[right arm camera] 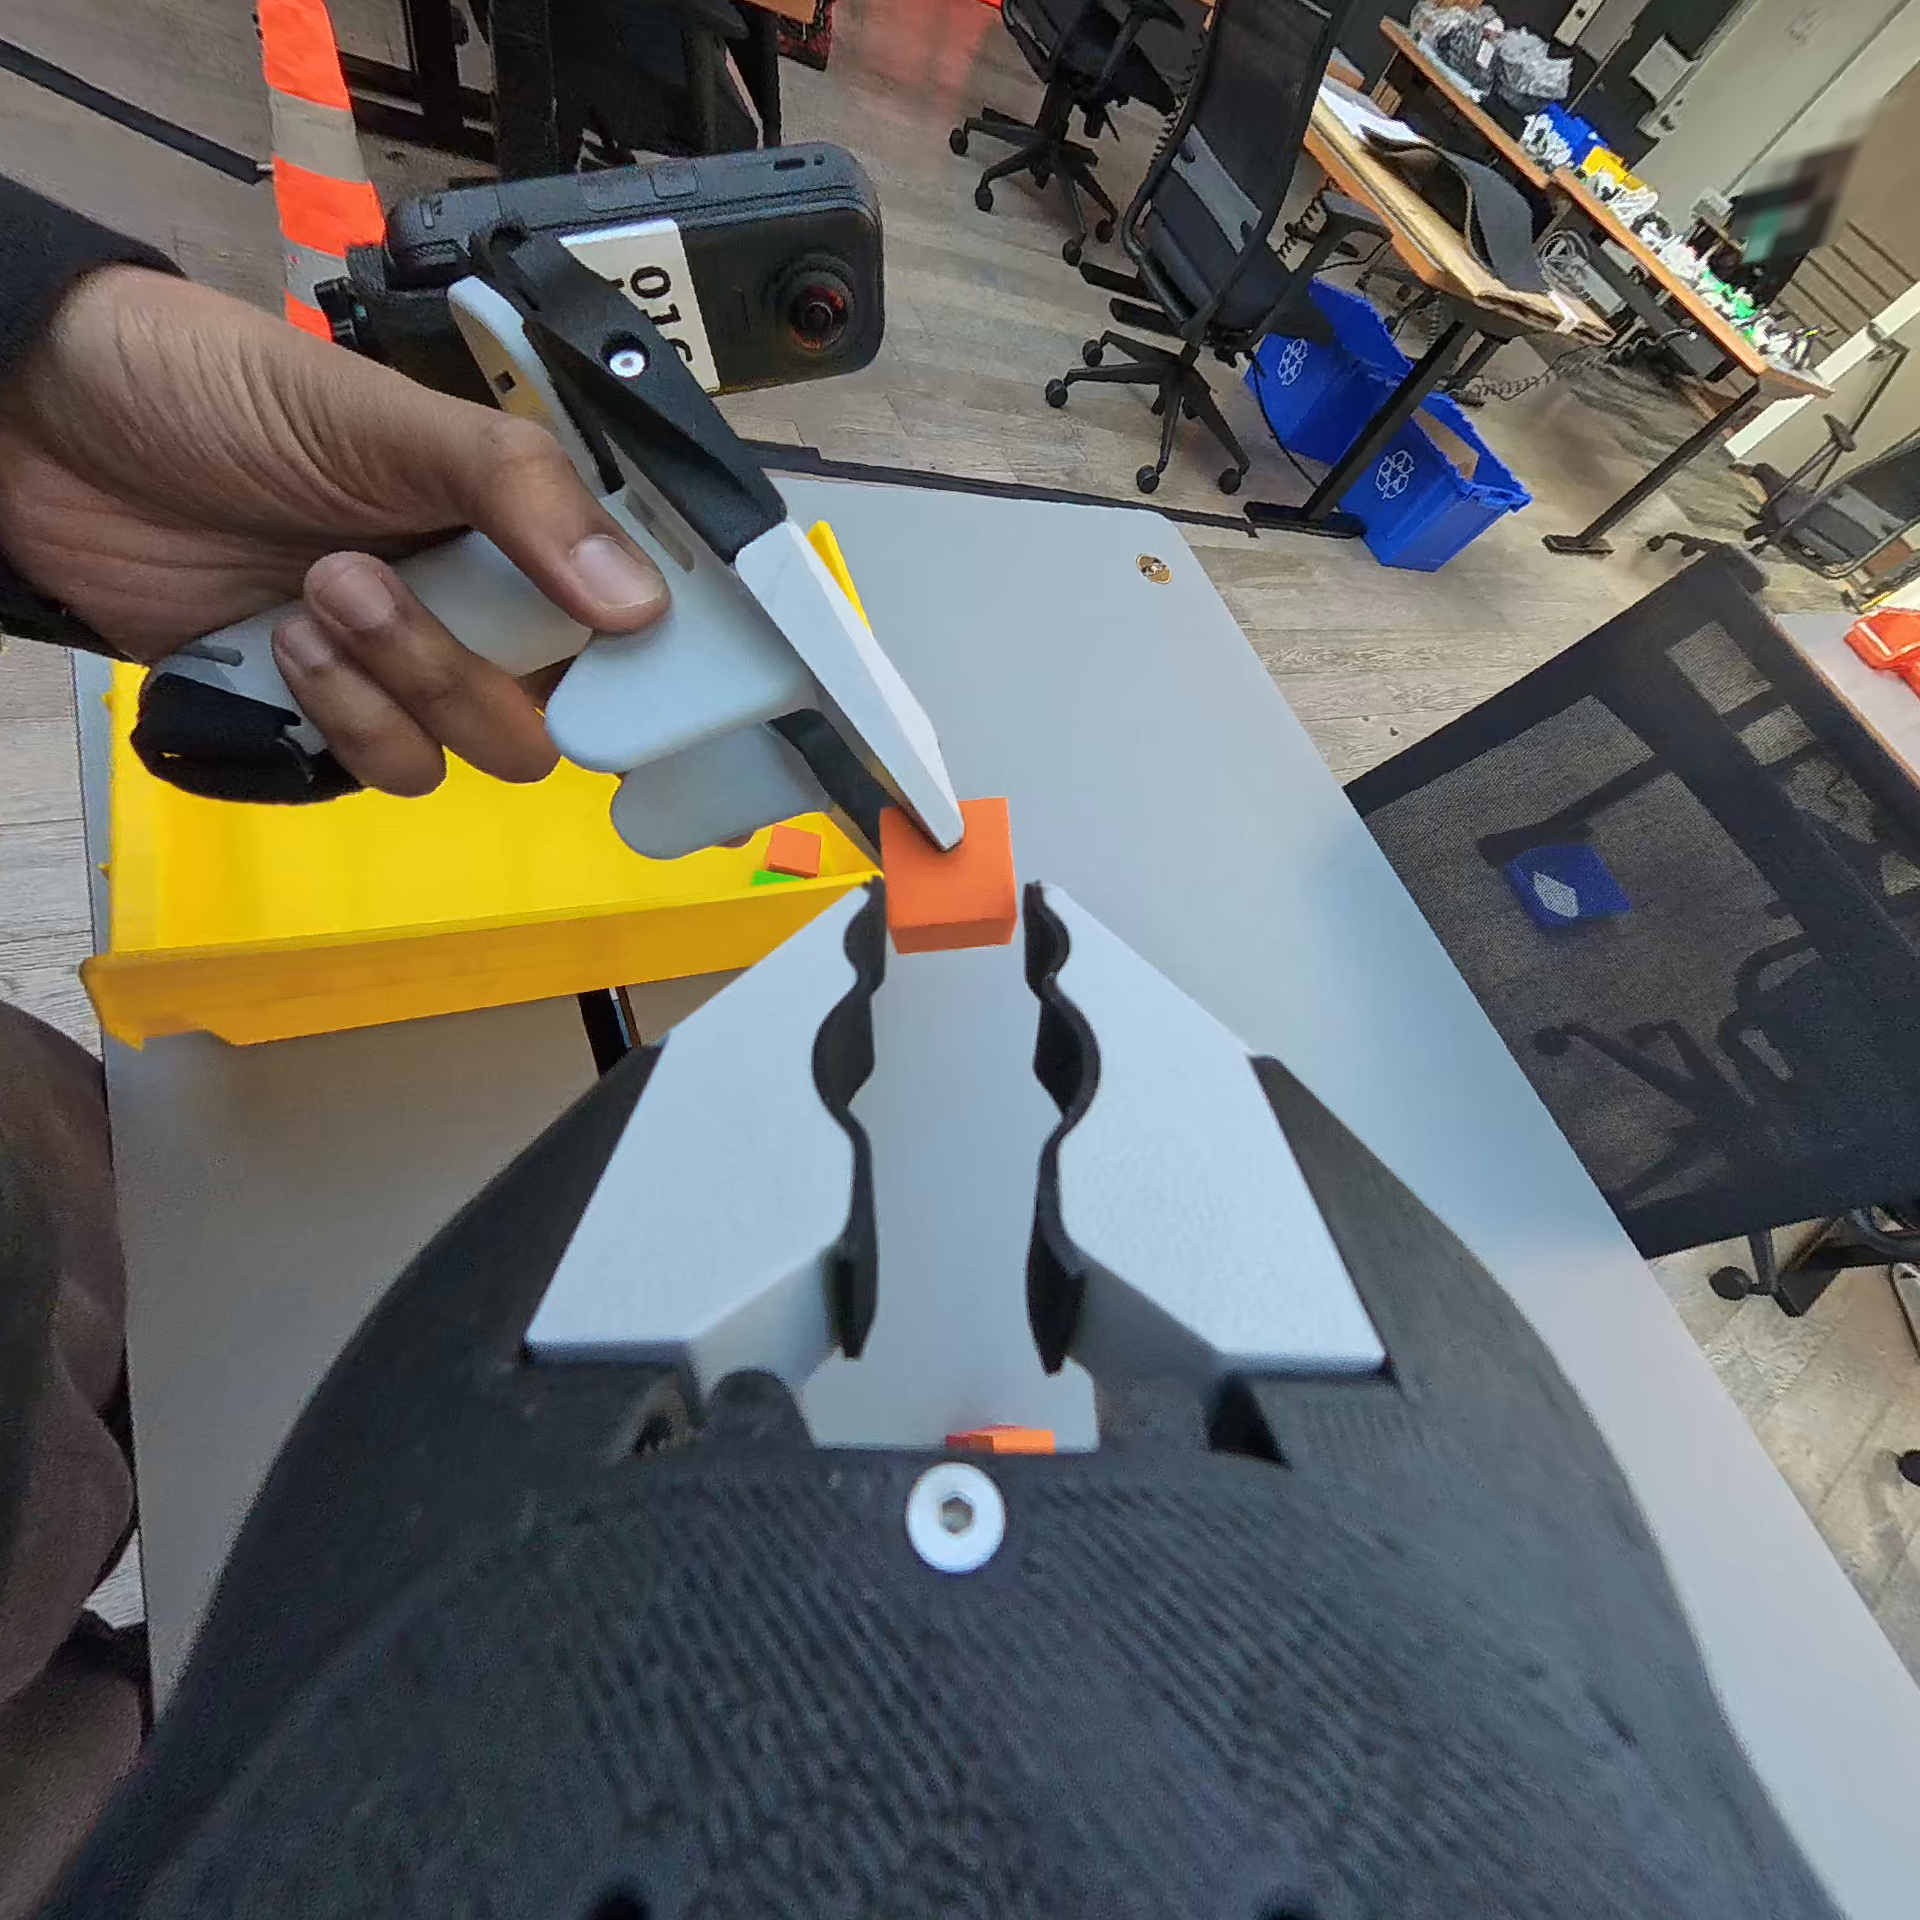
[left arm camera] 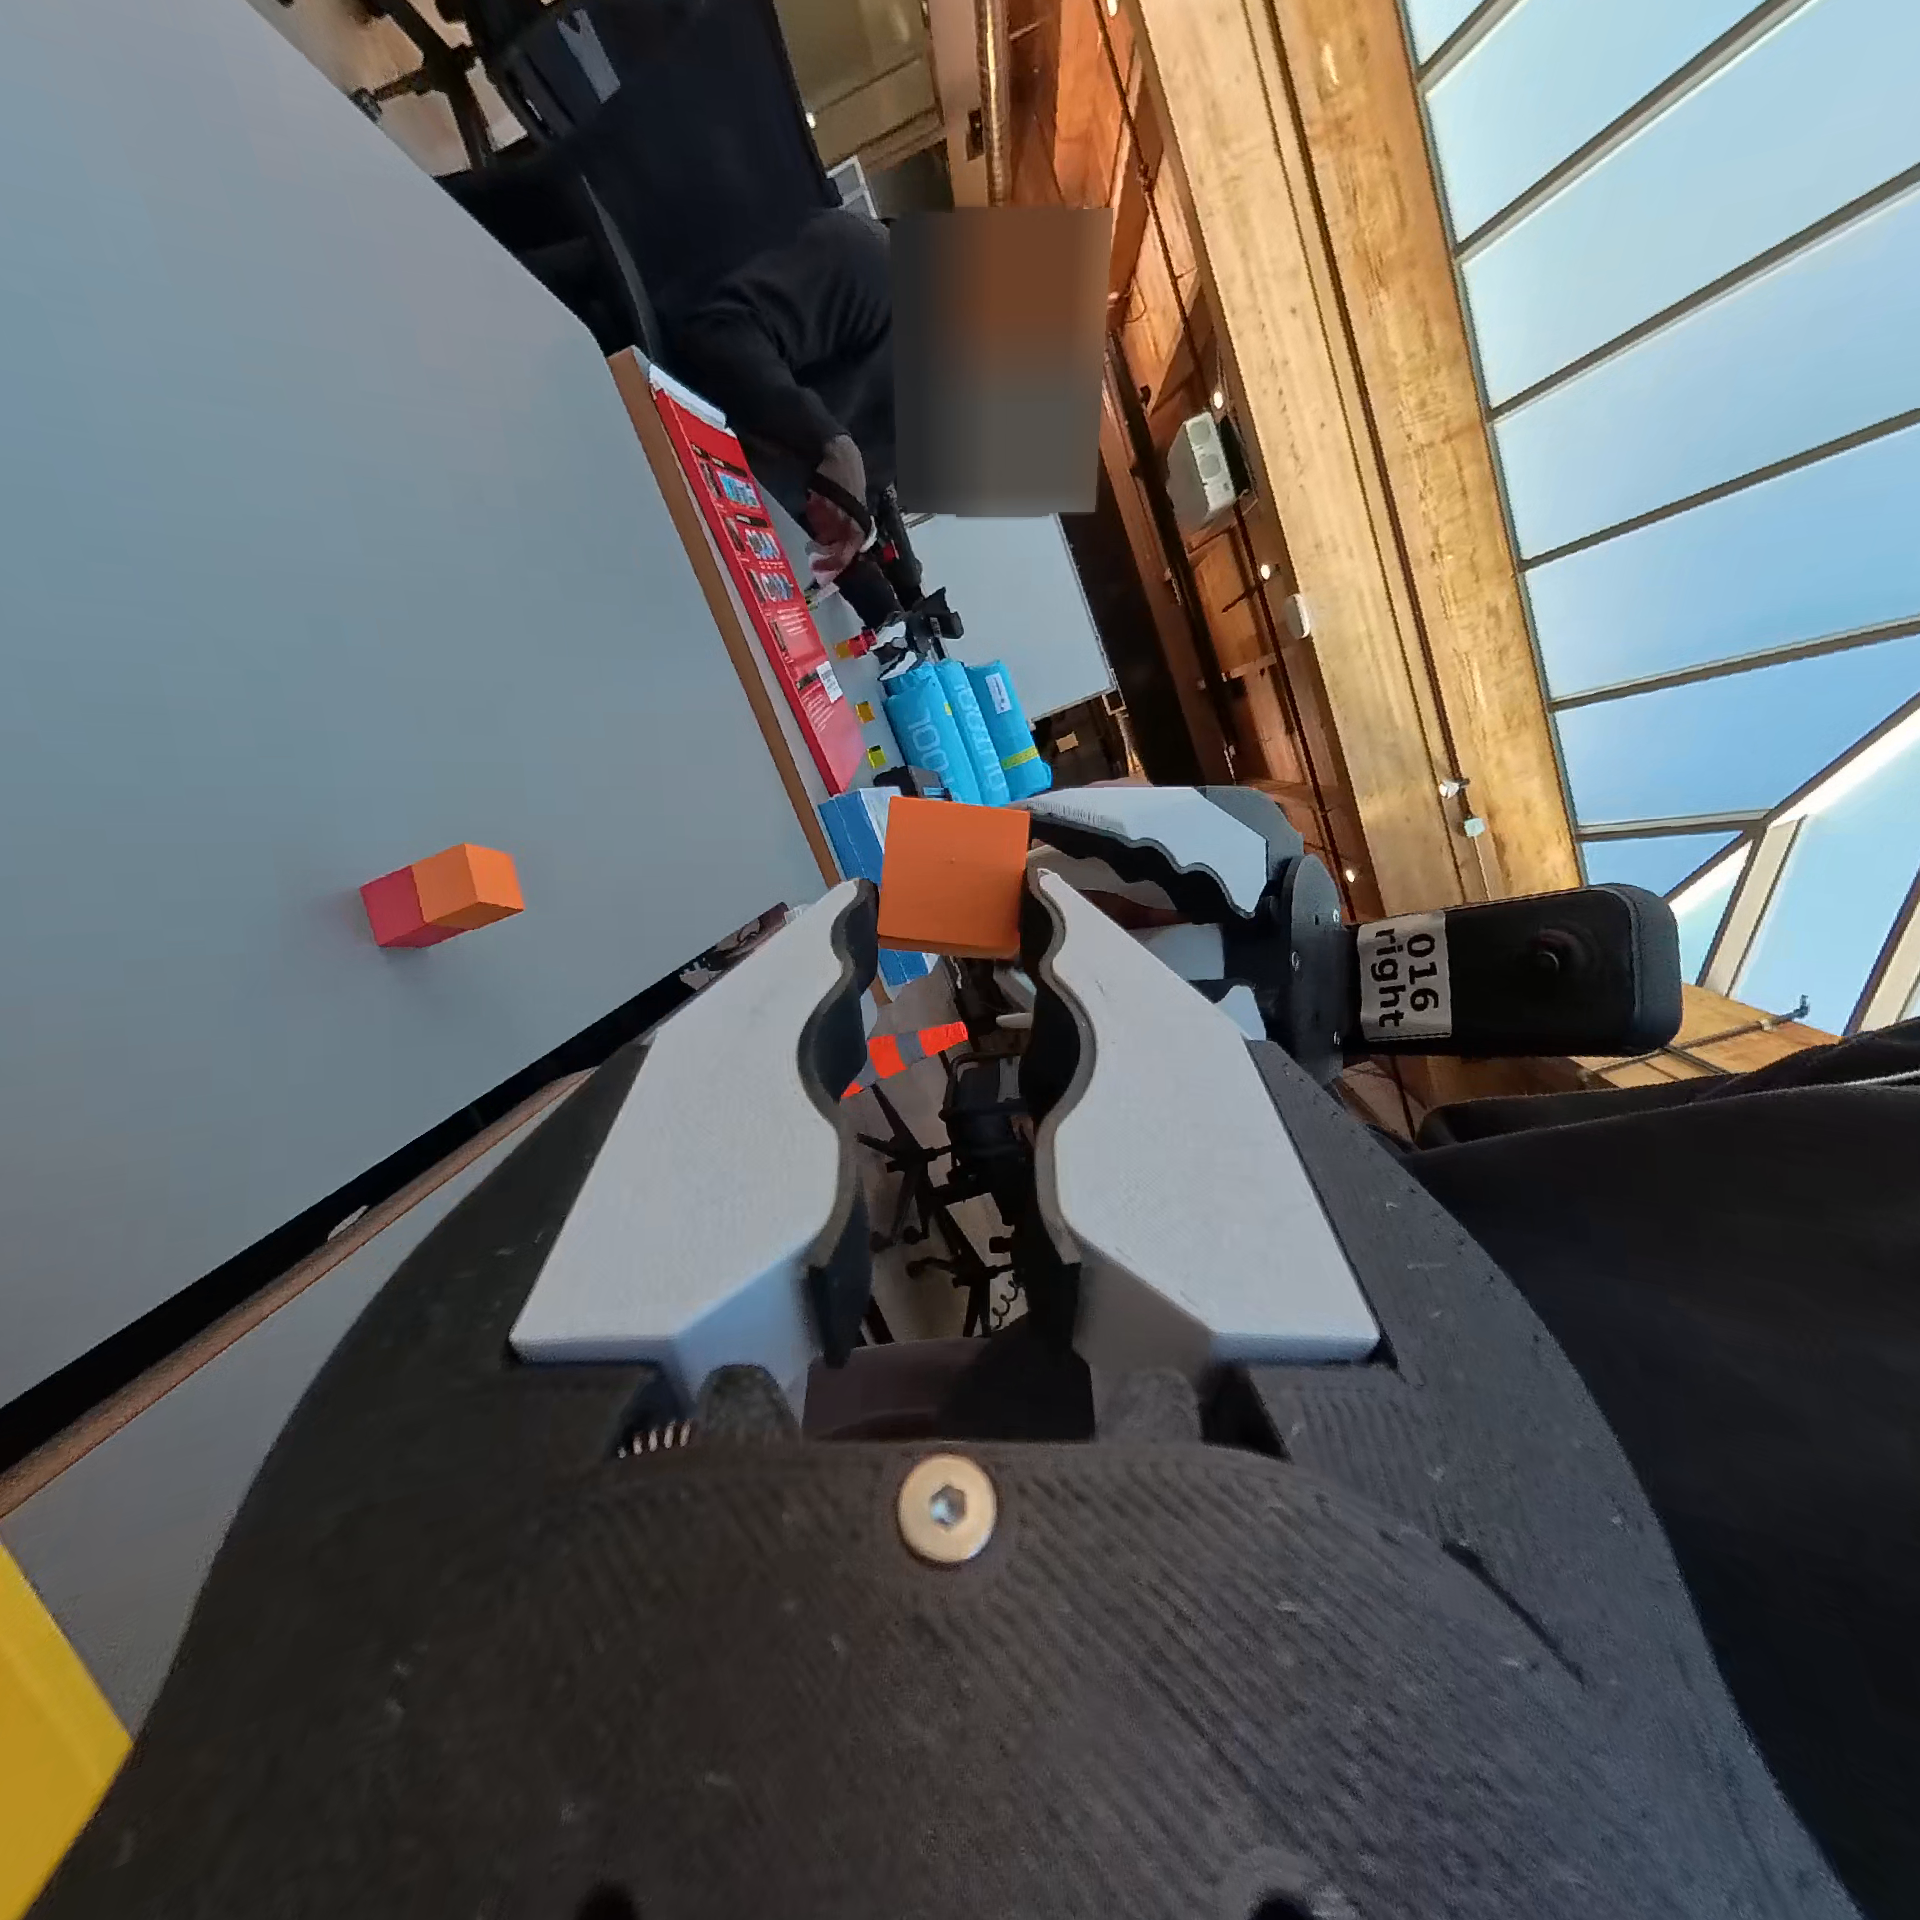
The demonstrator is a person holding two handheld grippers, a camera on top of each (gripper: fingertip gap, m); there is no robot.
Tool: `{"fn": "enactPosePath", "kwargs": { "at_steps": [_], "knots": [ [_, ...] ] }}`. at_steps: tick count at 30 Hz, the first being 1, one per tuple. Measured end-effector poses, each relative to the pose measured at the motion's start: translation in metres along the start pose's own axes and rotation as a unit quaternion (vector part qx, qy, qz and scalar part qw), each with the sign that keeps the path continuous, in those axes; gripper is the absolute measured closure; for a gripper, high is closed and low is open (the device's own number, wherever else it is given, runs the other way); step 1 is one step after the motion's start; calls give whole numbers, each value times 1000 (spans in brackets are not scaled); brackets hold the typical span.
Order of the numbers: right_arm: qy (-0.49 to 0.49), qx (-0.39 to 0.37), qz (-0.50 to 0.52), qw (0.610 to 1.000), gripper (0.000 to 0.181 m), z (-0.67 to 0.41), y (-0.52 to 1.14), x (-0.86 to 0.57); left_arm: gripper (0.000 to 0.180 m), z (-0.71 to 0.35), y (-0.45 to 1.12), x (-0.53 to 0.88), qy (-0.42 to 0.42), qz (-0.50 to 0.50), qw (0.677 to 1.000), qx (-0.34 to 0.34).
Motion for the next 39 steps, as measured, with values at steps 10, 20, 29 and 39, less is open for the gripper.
{"fn": "enactPosePath", "kwargs": {
  "at_steps": [10, 20, 29, 39],
  "knots": [
    [9, 33, -21, 999, 156, 16, -6, 6, 157, 17, 5, 3, -22, 4, 1000, 13],
    [104, 117, 30, 987, 158, 72, -22, -46, 134, 16, -12, 12, -29, -47, 998, -6],
    [250, 190, -43, 948, 158, 180, -18, -79, 139, 13, -28, 17, -34, -47, 998, -4],
    [196, 234, -78, 949, 157, 204, 5, -64, 138, 20, -33, 17, -20, -69, 997, 2]
  ]
}}
Point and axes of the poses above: each gripper's, where its closed fingertips meet, y out along the fingers, z out of its underside, x = y × z across the jaws, the point moved 9 cm from there along -y, back along the fingers, and after that the axes turned 4 degrees about y, right-handed, at the moved point
